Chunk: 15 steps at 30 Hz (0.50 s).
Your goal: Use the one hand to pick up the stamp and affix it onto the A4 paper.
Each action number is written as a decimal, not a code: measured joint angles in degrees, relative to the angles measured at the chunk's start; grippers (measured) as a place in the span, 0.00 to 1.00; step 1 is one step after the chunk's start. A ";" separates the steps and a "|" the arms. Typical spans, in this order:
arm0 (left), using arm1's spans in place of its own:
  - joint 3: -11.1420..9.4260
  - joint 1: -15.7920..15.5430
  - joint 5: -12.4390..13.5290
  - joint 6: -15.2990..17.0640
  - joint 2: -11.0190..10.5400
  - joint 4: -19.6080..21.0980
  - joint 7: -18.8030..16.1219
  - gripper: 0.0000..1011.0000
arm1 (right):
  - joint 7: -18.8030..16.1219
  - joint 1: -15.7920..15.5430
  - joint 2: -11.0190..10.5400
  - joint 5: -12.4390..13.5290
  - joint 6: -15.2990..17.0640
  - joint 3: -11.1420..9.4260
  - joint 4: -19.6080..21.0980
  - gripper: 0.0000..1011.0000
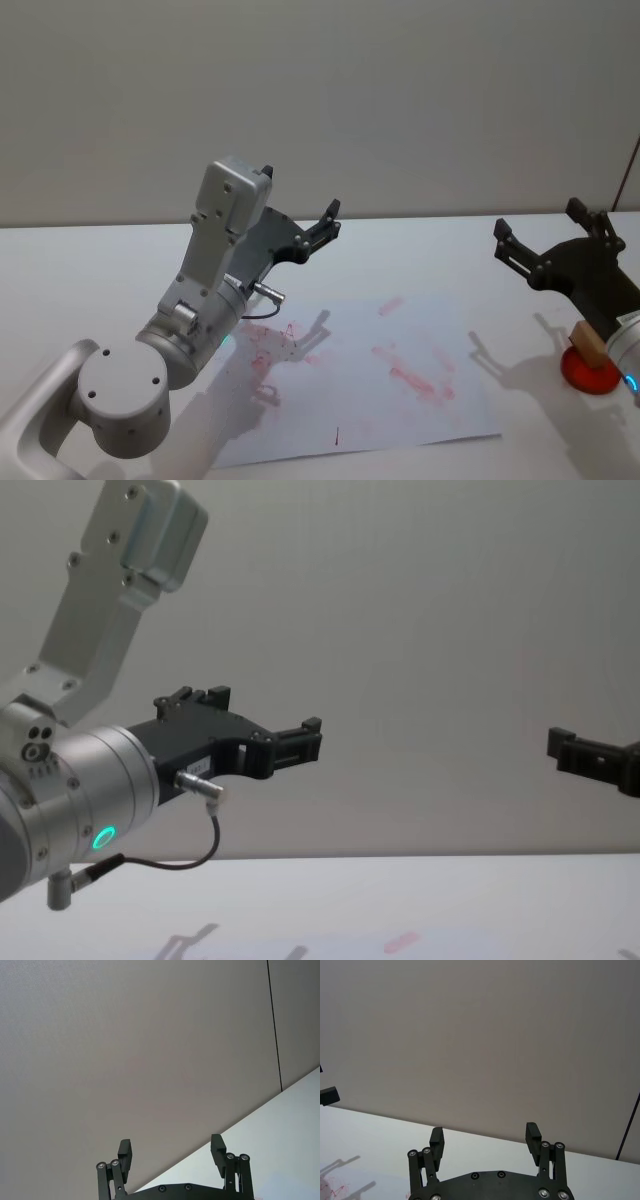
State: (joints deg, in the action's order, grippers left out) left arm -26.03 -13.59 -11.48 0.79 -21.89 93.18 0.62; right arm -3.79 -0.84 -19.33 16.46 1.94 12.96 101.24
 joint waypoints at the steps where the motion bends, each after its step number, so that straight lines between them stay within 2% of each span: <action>1: 0.00 0.00 0.00 0.00 0.00 0.00 0.00 0.99 | 0.00 0.00 0.00 0.00 0.00 0.00 0.00 0.99; 15: 0.00 0.00 0.00 0.00 0.00 0.00 0.00 0.99 | -0.04 0.00 0.00 0.00 0.01 -0.02 -0.01 0.99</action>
State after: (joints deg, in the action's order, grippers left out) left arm -26.02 -13.59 -11.48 0.79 -21.89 93.18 0.63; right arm -3.83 -0.84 -19.33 16.46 1.95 12.94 101.23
